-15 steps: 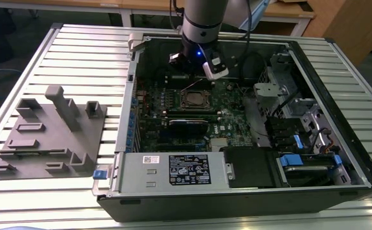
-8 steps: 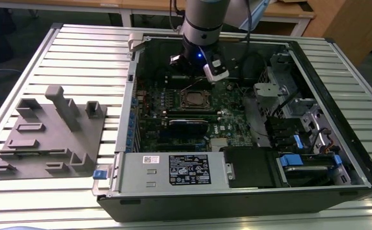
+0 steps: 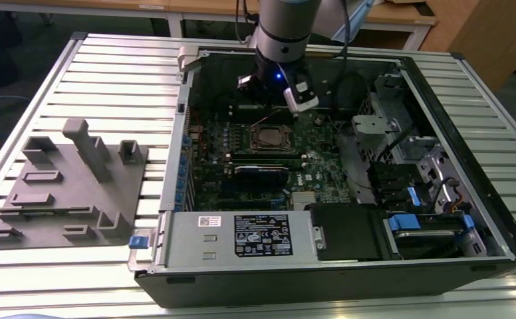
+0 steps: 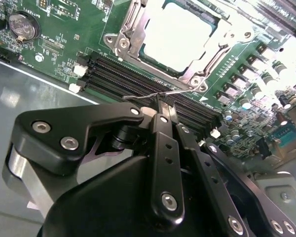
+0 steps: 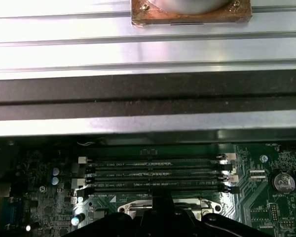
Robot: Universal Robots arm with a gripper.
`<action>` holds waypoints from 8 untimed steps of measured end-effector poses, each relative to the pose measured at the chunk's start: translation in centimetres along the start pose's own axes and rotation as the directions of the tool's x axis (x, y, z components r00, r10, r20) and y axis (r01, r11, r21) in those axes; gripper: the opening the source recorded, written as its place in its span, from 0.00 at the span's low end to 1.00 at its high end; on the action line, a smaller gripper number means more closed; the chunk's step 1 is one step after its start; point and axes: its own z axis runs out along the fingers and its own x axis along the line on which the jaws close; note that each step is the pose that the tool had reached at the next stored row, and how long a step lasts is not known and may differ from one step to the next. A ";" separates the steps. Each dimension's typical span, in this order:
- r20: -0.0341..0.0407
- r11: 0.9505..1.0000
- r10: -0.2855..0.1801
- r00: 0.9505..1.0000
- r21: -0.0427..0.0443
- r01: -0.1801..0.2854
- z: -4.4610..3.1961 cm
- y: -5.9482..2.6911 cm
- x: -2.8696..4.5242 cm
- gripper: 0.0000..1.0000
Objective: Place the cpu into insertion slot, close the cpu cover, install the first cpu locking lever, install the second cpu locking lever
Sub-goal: 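Install the first cpu locking lever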
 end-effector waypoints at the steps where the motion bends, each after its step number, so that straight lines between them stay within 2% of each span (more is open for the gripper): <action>1: 0.000 1.000 0.000 1.000 0.000 0.000 0.04 0.07 0.00 0.11; 8: 0.000 1.000 0.000 1.000 0.000 0.000 0.30 0.28 -0.05 0.11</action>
